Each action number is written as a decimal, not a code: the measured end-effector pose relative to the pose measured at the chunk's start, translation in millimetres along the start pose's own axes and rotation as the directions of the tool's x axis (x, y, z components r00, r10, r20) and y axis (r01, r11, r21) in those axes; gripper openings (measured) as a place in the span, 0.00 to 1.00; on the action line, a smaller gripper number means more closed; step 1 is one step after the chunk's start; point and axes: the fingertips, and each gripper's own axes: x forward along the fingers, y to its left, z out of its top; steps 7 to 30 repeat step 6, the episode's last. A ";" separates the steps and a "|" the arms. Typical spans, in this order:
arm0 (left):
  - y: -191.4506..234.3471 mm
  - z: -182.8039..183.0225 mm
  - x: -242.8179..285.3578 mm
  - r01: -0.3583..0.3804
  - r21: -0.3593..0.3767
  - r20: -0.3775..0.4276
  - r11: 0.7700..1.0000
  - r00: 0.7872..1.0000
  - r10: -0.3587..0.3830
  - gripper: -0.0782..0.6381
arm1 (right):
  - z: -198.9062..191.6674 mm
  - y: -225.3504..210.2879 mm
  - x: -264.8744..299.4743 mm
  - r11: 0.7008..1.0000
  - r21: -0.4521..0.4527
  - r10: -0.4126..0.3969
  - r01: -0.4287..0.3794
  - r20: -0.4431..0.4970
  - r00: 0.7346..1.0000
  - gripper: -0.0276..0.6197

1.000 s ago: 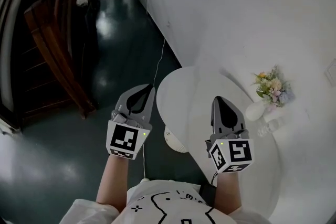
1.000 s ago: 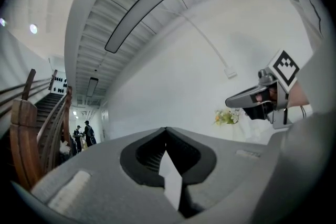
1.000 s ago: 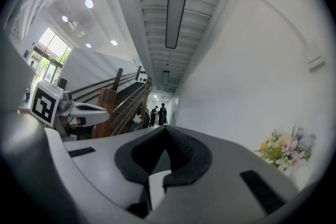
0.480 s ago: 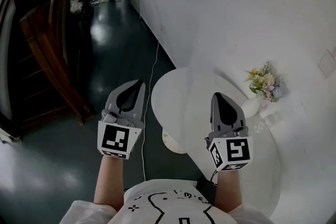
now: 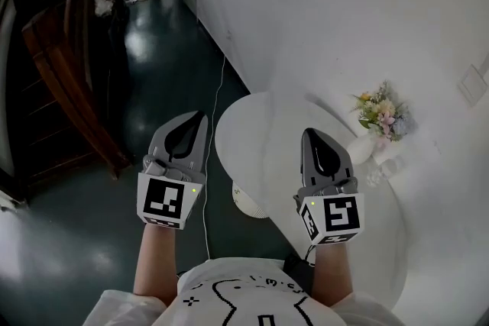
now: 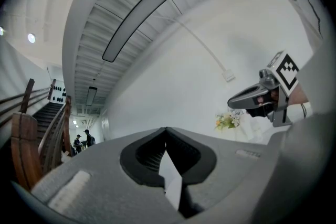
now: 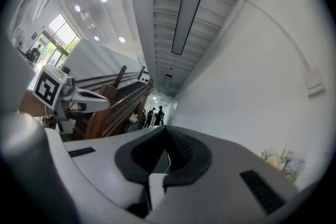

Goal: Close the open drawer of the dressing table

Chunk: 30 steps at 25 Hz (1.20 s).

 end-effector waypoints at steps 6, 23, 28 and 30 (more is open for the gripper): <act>-3.8 4.0 -4.6 0.009 0.019 0.012 1.000 1.000 -0.010 0.13 | -2.0 1.4 -4.6 1.000 0.009 -0.011 0.011 -0.008 1.000 0.04; -3.8 4.0 -4.6 0.009 0.019 0.012 1.000 1.000 -0.010 0.13 | -2.0 1.4 -4.6 1.000 0.009 -0.011 0.011 -0.008 1.000 0.04; -3.8 4.0 -4.6 0.009 0.019 0.012 1.000 1.000 -0.010 0.13 | -2.0 1.4 -4.6 1.000 0.009 -0.011 0.011 -0.008 1.000 0.04; -3.8 4.0 -4.6 0.009 0.019 0.012 1.000 1.000 -0.010 0.13 | -2.0 1.4 -4.6 1.000 0.009 -0.011 0.011 -0.008 1.000 0.04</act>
